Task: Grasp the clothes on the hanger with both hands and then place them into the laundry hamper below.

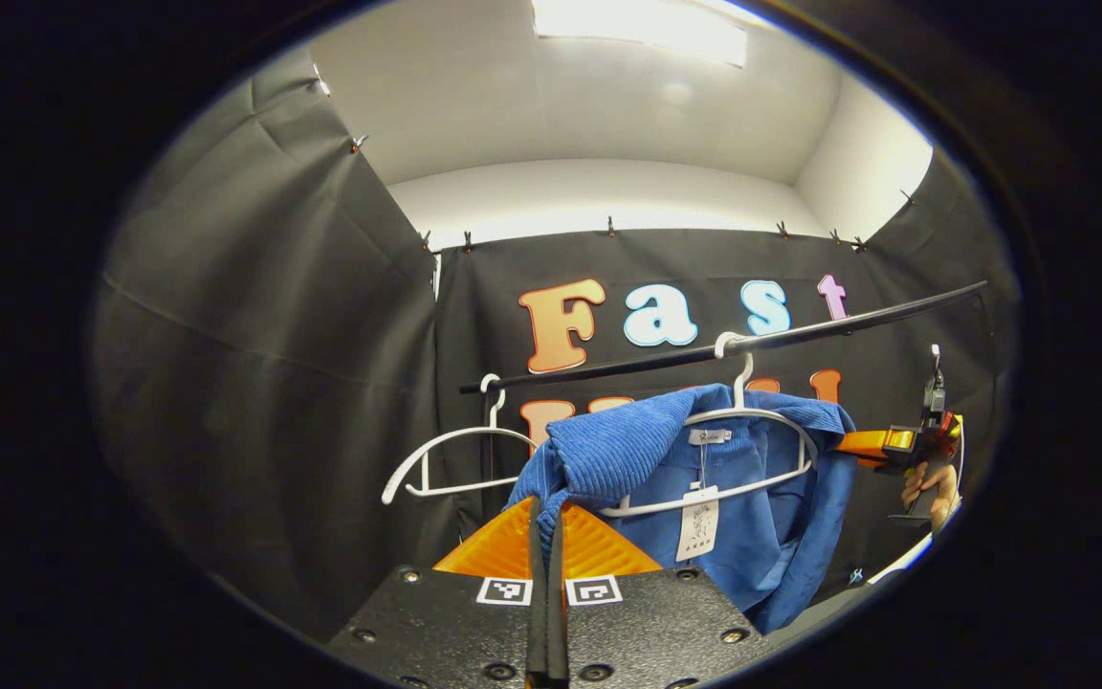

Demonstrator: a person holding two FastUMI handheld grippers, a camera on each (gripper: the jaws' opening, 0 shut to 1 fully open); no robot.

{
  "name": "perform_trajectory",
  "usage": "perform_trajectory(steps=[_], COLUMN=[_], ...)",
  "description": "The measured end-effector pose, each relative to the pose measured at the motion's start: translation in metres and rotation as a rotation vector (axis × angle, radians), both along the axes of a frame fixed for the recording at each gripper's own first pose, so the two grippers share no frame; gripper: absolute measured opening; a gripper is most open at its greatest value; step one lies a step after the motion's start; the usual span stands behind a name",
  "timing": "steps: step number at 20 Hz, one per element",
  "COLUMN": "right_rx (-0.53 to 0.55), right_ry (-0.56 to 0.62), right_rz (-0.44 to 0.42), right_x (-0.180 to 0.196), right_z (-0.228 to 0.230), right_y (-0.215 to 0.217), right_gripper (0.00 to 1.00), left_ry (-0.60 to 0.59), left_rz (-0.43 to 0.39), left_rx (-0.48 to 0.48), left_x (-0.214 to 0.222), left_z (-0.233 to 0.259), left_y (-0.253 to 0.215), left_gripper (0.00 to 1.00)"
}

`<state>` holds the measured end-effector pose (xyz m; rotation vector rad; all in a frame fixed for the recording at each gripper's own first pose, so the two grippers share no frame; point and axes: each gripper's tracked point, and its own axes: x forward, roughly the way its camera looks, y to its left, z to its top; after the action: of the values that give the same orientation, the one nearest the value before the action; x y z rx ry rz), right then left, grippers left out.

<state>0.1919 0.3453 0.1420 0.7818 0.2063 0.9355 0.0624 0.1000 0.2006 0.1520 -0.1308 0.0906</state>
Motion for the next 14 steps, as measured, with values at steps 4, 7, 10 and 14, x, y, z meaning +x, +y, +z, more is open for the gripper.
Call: perform_trajectory(steps=[4,7,10,14], right_rx=[0.046,0.070,0.072,0.042], right_ry=[-0.021,-0.050,-0.043,-0.027], right_rz=[-0.012,-0.036,-0.056,-0.070], right_x=[0.008,0.017,0.027,0.033], right_z=[0.013,0.023,0.016,0.002], right_y=[0.001,-0.002,-0.011,-0.006], right_gripper=[0.06,0.07,0.06,0.06], left_ry=[-0.046,-0.059,-0.045,-0.002], left_rz=[0.023,0.046,0.071,0.068], left_rx=[-0.039,-0.048,-0.038,-0.041], left_x=[0.009,0.025,0.040,0.052], left_z=[0.017,0.021,0.014,-0.008], left_y=[0.018,0.033,0.046,0.048], left_gripper=[0.00,0.00,0.00,0.00])
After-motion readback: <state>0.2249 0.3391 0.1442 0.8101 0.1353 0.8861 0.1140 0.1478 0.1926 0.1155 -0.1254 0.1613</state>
